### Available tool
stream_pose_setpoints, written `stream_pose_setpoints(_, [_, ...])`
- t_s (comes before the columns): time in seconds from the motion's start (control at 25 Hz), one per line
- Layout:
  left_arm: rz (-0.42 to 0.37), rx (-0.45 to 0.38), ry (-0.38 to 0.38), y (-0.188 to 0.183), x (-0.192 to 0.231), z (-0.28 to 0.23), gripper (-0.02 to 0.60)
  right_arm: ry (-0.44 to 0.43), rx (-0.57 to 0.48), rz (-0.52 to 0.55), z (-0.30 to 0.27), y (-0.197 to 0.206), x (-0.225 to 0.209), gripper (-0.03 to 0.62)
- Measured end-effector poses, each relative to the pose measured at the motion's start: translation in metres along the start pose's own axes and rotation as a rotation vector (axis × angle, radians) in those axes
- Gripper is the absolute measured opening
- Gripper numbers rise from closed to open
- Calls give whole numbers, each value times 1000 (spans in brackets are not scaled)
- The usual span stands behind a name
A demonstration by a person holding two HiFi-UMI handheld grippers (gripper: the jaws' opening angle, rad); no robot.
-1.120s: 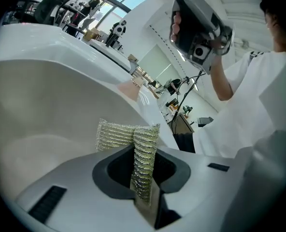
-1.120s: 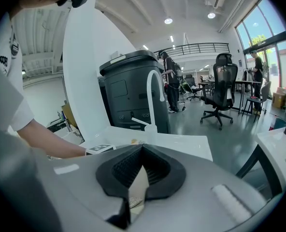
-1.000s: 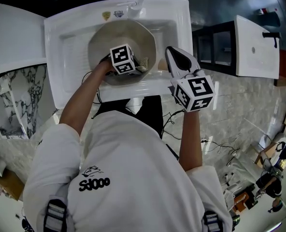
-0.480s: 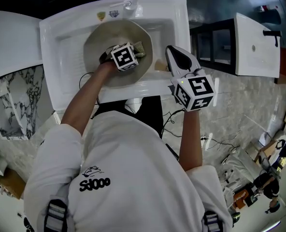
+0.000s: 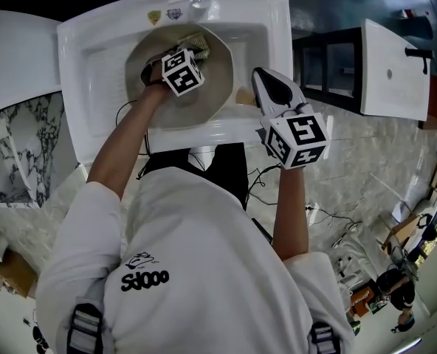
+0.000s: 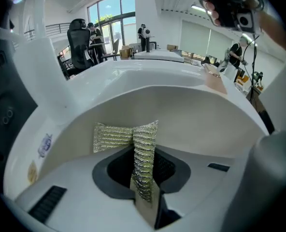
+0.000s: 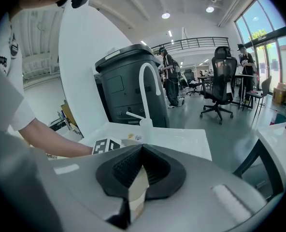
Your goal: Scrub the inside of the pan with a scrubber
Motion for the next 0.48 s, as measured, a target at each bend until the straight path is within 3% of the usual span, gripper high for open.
stream_pose_setpoints(0.2, [-23,-26,-121,6,13,15,67,-13,8,3,-2,3,9,9])
stream_pose_setpoints(0.48, [-26,-79,-228,3,21,36,67,-32,-1,15,-5,1,22,9])
Point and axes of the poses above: the fingertips, and each gripper's own axes: z backward along the fingers, x to its left, y out of its underside, the point moved 10 cm from there along z, backward along the fingers, and after that the axes turned 6 degrees about z, right-handed, at the moved point
